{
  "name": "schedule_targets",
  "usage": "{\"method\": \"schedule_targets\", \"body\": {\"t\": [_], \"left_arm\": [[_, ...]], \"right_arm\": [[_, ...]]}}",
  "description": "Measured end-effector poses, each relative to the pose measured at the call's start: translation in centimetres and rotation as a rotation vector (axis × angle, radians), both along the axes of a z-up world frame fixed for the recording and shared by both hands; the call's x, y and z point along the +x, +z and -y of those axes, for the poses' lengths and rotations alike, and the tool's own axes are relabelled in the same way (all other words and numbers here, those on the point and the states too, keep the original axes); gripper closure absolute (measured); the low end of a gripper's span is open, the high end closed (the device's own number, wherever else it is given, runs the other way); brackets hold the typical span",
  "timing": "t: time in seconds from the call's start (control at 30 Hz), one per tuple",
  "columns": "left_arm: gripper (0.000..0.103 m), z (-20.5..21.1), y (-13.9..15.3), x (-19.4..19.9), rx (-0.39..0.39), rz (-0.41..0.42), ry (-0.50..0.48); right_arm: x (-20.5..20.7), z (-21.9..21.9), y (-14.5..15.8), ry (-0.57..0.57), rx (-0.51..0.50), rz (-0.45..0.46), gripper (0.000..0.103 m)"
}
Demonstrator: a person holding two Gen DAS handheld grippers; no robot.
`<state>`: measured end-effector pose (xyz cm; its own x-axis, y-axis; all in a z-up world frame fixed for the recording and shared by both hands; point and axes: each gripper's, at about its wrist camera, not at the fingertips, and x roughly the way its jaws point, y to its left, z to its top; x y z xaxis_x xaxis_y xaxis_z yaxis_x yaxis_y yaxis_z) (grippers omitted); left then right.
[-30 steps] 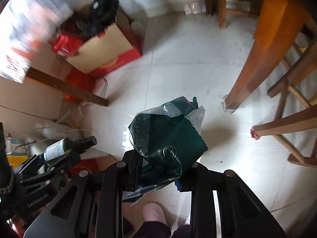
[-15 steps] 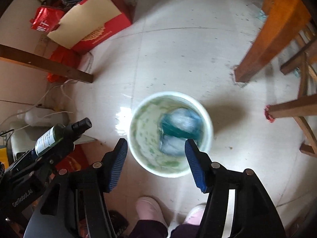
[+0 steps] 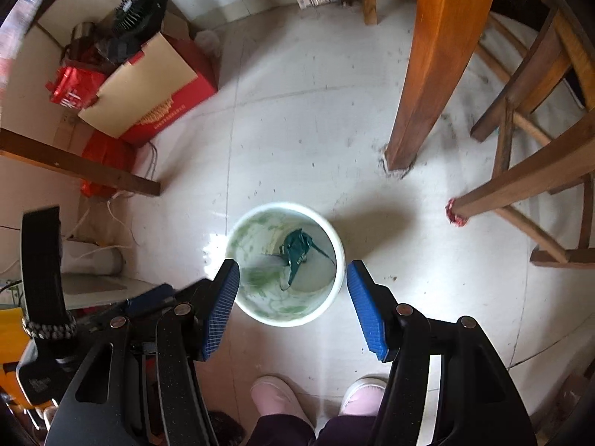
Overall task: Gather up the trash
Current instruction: 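Open the right tool to drop the green bag into the white bucket, then move the right tool back to the table toward the yellow snack bag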
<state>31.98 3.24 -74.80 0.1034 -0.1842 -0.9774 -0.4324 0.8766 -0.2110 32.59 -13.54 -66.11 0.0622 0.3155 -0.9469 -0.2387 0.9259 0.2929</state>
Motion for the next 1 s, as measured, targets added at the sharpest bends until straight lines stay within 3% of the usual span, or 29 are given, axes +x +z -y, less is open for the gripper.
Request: {"method": "schedule_targets", "body": {"t": [0.17, 0.4, 0.77, 1.0], "left_arm": [[0.037, 0.3, 4.9, -0.7, 0.055, 0.004, -0.053], [0.037, -0.3, 15.5, -1.9, 0.099, 0.042, -0.064], [0.037, -0.2, 36.5, -4.2, 0.184, 0.216, -0.051], [0.037, -0.3, 48.8, -6.2, 0.259, 0.384, -0.067]], "right_arm": [[-0.3, -0.4, 3.6, 0.026, -0.001, 0.027, 0.047], [-0.9, -0.1, 10.9, 0.005, 0.029, 0.039, 0.047], [-2.3, 1.1, 28.2, 0.005, 0.060, 0.187, 0.047], [-4.1, 1.1, 39.3, 0.002, 0.095, 0.323, 0.047]]}}
